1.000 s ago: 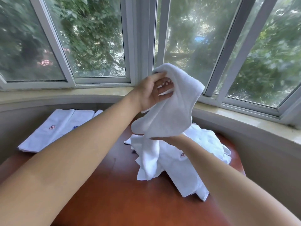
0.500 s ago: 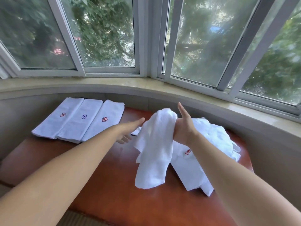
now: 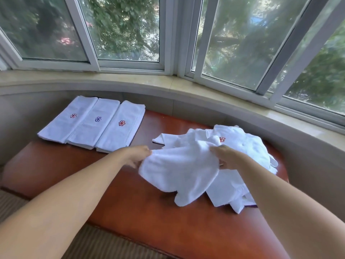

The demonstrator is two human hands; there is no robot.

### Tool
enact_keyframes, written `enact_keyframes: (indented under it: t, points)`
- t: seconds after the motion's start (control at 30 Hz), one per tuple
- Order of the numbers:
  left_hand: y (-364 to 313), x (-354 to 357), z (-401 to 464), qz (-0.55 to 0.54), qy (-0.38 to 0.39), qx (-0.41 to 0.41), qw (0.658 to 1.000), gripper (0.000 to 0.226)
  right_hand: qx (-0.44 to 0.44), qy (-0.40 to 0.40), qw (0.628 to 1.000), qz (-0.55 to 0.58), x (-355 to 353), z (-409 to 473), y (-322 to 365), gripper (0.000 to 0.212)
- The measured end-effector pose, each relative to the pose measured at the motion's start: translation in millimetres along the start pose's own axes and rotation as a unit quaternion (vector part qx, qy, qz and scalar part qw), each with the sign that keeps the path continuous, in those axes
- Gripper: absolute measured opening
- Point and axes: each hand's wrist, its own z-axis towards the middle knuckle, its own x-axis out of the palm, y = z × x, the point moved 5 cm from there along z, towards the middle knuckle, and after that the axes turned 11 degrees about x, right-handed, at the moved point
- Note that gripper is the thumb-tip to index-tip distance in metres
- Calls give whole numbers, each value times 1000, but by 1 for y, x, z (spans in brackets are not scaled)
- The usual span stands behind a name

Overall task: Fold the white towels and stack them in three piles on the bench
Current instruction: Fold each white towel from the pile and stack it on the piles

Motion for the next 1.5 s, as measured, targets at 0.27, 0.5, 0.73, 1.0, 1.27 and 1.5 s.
enact_keyframes:
  t: [0.27, 0.5, 0.73, 1.0, 1.27, 1.5]
  points:
    - [136, 79, 0, -13, 109, -190, 976, 58, 196, -7, 967, -164, 19, 52, -118, 11]
    - [183, 108, 1, -80, 111, -185, 973, 13, 220, 125, 908, -335, 44, 56, -151, 20]
    - [195, 84, -12, -164, 60, -181, 968, 29, 190, 76, 942, -267, 50, 58, -140, 18]
    - [149, 6, -12, -452, -134, -63, 880, 16, 94, 117, 982, 118, 52, 53, -61, 45]
    - [146, -12, -42, -381, -76, -166, 906, 41, 149, 122, 981, -33, 71, 33, -48, 19]
    - [66, -114, -51, -663, -113, 196, 713, 36, -122, 291, 893, 322, 52, -2, 63, 51]
